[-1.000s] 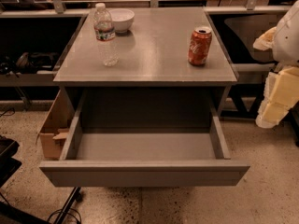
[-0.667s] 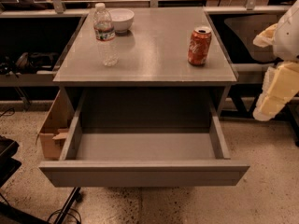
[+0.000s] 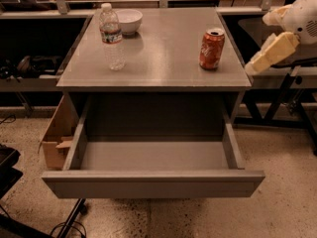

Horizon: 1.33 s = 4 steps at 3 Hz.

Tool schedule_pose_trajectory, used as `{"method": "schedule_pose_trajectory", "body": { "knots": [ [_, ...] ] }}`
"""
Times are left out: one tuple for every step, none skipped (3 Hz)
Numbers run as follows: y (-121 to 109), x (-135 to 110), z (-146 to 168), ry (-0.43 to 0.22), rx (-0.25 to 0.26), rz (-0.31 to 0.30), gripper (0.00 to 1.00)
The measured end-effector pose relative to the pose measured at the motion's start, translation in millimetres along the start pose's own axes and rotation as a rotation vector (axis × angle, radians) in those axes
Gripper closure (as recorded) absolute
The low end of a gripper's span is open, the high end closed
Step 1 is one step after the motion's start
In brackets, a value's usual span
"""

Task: Place coke can into top drawer

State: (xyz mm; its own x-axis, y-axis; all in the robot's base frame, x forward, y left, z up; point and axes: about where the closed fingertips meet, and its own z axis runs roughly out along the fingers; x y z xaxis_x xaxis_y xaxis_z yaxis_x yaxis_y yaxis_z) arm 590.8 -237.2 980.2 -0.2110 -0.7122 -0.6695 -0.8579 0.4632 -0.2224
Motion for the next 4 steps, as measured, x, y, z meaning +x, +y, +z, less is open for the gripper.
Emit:
{"method": "schedule_pose_trajectory", "body": {
  "knots": [
    [-40.1, -12.3, 39.1, -0.168, -0.006, 0.085, 0.0],
    [-65.1, -12.3, 68.4, -0.266, 0.022, 0.165, 0.0],
    [-81.7, -5.3, 92.2, -0.334, 0.069, 0.214, 0.0],
    [-94.6, -0.1, 106.1, -0.39, 0.117, 0.236, 0.0]
  ]
}}
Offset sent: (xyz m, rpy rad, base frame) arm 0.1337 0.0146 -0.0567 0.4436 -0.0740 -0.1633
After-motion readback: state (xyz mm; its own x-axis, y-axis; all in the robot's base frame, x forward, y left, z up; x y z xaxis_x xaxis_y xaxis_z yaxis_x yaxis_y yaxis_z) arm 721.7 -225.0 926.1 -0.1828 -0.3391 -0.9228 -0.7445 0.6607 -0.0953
